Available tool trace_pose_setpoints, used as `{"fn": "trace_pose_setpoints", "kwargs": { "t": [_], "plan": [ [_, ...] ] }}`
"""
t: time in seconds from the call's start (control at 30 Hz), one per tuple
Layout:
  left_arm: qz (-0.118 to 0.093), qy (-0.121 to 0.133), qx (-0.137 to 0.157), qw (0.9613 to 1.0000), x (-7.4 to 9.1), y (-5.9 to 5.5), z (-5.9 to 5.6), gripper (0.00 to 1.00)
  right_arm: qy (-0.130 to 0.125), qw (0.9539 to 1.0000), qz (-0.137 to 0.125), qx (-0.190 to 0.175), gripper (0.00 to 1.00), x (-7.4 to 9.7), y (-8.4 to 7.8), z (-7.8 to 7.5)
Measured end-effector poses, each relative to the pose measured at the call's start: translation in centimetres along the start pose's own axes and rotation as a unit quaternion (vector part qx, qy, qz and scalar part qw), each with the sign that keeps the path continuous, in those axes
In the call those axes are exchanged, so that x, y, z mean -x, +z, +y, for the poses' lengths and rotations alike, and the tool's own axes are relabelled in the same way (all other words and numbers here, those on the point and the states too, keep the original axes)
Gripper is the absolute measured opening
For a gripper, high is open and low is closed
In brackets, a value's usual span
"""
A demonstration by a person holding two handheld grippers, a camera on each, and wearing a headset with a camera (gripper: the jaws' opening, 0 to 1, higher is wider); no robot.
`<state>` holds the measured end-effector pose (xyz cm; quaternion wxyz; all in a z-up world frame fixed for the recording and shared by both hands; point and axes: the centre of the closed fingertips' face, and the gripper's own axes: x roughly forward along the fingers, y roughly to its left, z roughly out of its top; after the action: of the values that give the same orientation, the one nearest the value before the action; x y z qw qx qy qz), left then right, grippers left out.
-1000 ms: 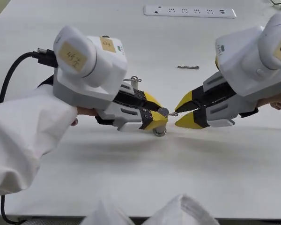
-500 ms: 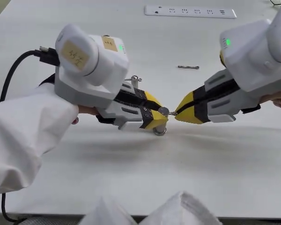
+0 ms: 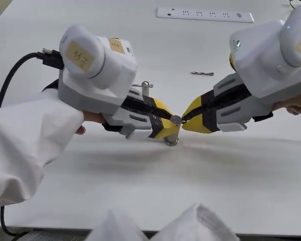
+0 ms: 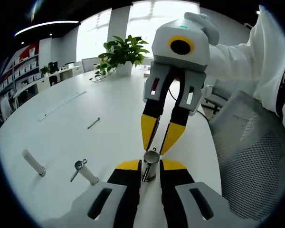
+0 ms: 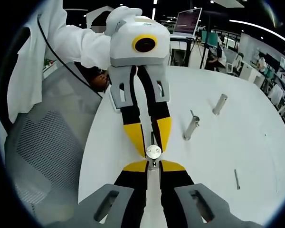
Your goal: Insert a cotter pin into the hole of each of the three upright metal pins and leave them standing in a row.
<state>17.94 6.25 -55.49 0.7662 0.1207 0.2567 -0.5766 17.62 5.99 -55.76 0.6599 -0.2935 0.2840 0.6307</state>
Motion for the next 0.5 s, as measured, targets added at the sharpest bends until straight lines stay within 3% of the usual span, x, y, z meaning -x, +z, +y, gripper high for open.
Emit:
{"fn": "trace_pose_setpoints", "kwargs": {
  "t": [0.13,0.27,0.33,0.5],
  "plan": [
    [-0.013,0.013,-0.003,0.9998,1.0,-0.1,0.2,0.23,-0.007,0.9999,-0.007,-0.008,0.12,0.3,0.2,0.0],
    [-0.029,0.013,0.010,0.9995,2.1,-0.4,-0.2,0.42,-0.018,0.9996,-0.012,-0.017,0.17,0.3,0.3,-0.1],
    [-0.015,0.008,0.014,0.9998,2.7,-1.1,-0.9,0.47,-0.020,0.9993,-0.019,-0.023,0.20,0.3,0.6,0.0],
    [-0.019,0.030,0.034,0.9988,4.1,-2.4,-1.3,0.60,-0.025,0.9985,-0.026,-0.041,0.20,-0.3,0.8,0.0]
  ]
}}
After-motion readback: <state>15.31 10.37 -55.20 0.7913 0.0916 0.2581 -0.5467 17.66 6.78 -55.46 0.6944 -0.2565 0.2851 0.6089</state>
